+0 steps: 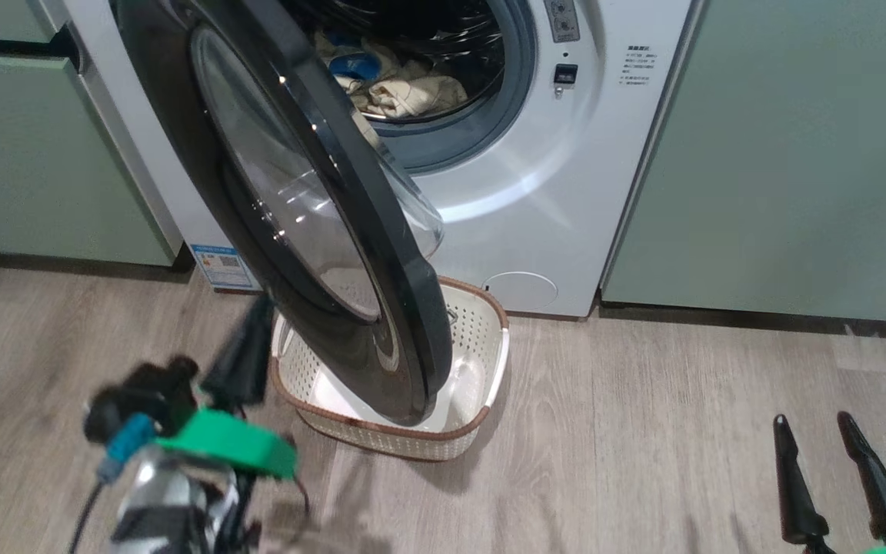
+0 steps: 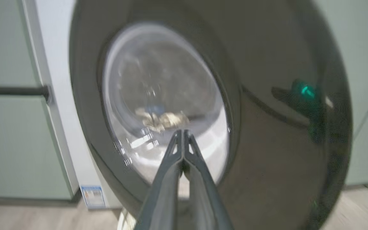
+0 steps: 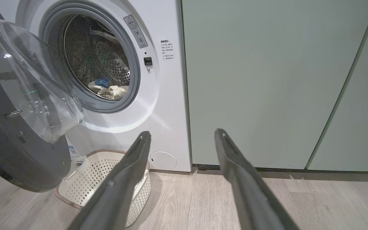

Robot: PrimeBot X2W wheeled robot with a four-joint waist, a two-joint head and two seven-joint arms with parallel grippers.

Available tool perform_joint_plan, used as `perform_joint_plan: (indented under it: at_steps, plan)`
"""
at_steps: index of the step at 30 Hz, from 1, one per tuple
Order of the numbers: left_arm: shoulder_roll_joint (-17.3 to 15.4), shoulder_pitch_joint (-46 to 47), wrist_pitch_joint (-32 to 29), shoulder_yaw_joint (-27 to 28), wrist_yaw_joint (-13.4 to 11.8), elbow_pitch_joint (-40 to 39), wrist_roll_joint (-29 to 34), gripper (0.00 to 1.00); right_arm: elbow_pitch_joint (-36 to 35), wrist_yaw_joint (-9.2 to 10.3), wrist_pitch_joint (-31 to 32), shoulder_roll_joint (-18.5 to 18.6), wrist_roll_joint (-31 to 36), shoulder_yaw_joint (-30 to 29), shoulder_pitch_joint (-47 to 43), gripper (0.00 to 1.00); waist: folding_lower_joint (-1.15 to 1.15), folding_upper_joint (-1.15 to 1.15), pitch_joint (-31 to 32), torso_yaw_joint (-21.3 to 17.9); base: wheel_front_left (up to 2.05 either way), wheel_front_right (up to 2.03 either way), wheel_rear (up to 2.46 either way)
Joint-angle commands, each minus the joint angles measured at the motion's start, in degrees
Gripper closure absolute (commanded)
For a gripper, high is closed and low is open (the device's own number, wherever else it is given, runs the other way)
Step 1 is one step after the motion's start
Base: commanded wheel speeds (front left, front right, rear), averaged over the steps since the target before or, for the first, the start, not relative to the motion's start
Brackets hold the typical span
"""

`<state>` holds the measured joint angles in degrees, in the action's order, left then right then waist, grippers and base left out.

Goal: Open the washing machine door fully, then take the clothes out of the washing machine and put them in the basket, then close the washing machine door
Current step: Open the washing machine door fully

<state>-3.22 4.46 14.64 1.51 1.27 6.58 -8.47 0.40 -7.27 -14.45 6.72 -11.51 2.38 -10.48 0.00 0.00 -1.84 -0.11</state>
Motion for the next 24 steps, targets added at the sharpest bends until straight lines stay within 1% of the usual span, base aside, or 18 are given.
perform_joint_plan:
  at_steps: [1,2,7,10,14,17,20,24]
  plan:
    - [-1.39,4.65,0.36,2.42,-0.79,-4.84,1.15,1.0,-2.02,-0.22,-0.54,0.47,0.65,0.88,0.95,0.0,0.0,0.0,0.03,0.0,0.0,0.0,0.0]
    - [-1.39,4.65,0.36,2.42,-0.79,-4.84,1.15,1.0,-2.02,-0.22,-0.54,0.47,0.65,0.88,0.95,0.0,0.0,0.0,0.03,0.0,0.0,0.0,0.0]
    - [-1.95,8.35,0.36,2.93,-1.98,-14.61,2.71,1.0,-2.61,-0.22,-0.54,0.32,1.05,0.36,0.83,0.0,0.0,0.0,0.13,-0.05,0.0,0.0,0.0]
    - [-1.88,10.5,0.36,1.62,-1.89,-19.96,3.59,1.0,-3.08,-0.22,-0.54,0.28,1.39,0.1,0.71,0.0,0.0,0.0,0.06,-0.26,0.0,0.0,0.0]
    - [-1.66,12.72,-0.37,-2.51,-0.43,-25.19,4.53,1.0,-3.6,-0.22,-0.54,0.25,1.64,-0.38,0.64,0.0,0.0,0.0,-0.17,-0.8,0.0,0.0,0.0]
    - [-1.08,13.46,-2.9,-6.11,0.43,-27.28,3.67,1.0,-4.0,-0.22,-0.54,0.09,1.83,-0.61,0.65,0.0,0.0,0.0,-0.32,-1.36,0.0,0.0,0.0]
    - [-0.5,13.22,-6.32,-9.87,0.94,-27.86,1.56,1.0,-4.01,-0.22,-0.54,-0.18,1.91,-0.83,0.74,0.0,0.0,0.0,-0.47,-2.02,0.0,0.0,0.0]
    - [-0.04,11.83,-11.01,-15.37,1.29,-26.26,-1.52,1.0,-4.16,-0.22,-0.54,-0.47,2.09,-0.87,0.78,0.0,0.0,0.0,-0.88,-2.69,0.0,0.0,0.0]
